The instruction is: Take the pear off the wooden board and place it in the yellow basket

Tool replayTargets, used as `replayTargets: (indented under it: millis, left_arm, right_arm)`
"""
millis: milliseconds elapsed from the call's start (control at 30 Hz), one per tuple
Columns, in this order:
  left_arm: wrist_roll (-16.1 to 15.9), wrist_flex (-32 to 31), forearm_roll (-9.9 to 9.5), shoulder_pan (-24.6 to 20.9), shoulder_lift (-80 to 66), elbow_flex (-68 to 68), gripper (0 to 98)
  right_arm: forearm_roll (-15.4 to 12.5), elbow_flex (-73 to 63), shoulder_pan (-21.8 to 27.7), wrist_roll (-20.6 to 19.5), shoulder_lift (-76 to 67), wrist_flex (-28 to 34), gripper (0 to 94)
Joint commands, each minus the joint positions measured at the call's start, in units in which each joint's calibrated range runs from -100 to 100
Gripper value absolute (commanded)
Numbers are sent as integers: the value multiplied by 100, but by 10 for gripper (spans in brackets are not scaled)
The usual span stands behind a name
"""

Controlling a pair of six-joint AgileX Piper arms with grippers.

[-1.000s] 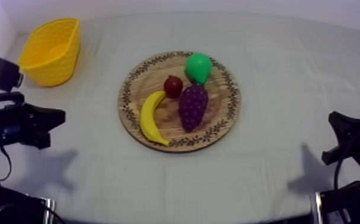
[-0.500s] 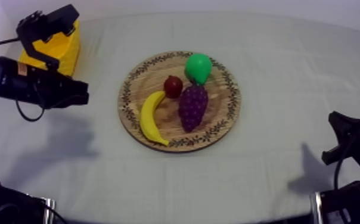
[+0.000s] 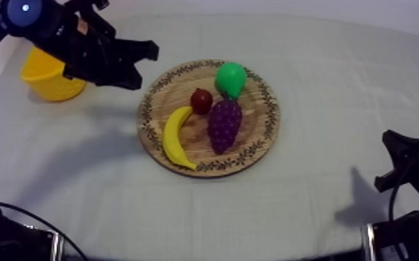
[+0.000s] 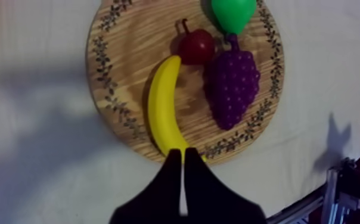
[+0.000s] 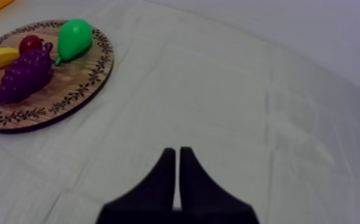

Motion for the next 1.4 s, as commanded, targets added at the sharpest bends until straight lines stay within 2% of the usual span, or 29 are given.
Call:
replayTargets:
  millis: [0,233,633,1000,1367]
  left_arm:
    - [146,243,-46,34,317,-616,0]
    - [325,765,-77,99,1095,-1678,0]
    - [278,1072,-26,229,2178,-3207,0]
    - [278,1337,-67,290,3105,-4344,4]
    - [467,1679,-213,294,3543,-5108,104]
  right_arm:
    - [-1,-5,-1,-1,-4,2,4]
    - [-1,-5,-1,-1,-4,2,4]
    - [-1,-5,-1,-1,-4,2,4]
    - [-1,-5,-1,-1,-4,2,4]
    - [-1,-5,-1,-1,-4,2,4]
